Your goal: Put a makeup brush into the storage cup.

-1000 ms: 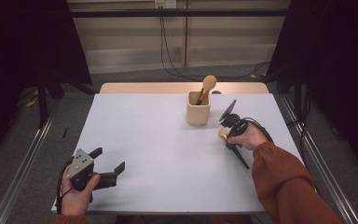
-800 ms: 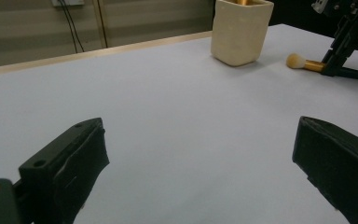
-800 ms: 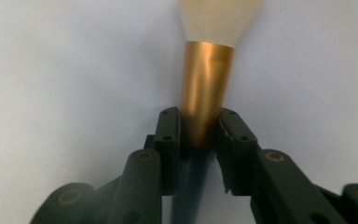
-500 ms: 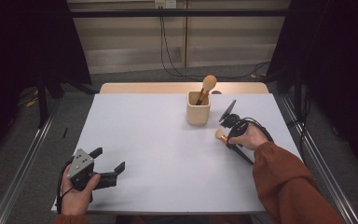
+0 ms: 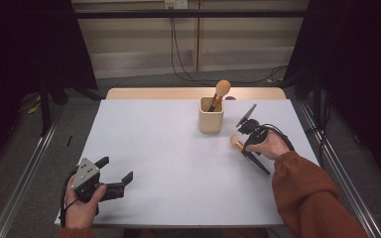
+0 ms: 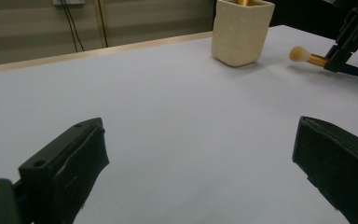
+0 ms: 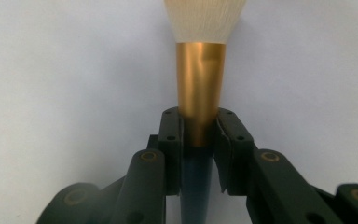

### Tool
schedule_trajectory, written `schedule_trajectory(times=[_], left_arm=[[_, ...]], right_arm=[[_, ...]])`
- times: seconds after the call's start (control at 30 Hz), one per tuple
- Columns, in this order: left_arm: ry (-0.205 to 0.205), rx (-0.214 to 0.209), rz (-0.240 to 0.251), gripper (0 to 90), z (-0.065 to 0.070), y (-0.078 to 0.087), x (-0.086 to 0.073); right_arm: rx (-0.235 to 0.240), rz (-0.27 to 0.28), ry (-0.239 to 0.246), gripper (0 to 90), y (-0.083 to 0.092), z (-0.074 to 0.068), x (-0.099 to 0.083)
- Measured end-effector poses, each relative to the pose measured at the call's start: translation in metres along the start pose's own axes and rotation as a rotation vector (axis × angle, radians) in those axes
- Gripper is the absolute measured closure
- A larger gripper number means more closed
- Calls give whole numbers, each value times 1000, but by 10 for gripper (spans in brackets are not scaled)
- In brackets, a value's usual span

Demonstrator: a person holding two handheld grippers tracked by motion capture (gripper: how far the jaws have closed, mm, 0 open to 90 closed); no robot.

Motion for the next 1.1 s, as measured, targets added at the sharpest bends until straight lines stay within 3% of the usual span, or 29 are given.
schedule_trajectory(times=[0.43,0.63,0.8,1.1], left_arm=[[1,3,2,28,0,0,0],[-2,3,8,28,0,1,1],[4,4,10,28,0,1,1],[-1,4,14,28,0,1,1]], right_arm=[[37,120,-22,745,21,2,-5],[61,199,-50,746,31,7,-8],[91,270,-15,745,33,2,-11],[90,432,-13,745,38,-1,-14]])
Point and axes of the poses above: each handheld gripper's, and its own axes: y roughly backward along the jaws, x roughly out of its top, z roughly to its right, the point moved 4 cm from there along -y, roughly forward along the jaws, and after that the axes turned 6 degrees about -z, right-handed, at the moved point
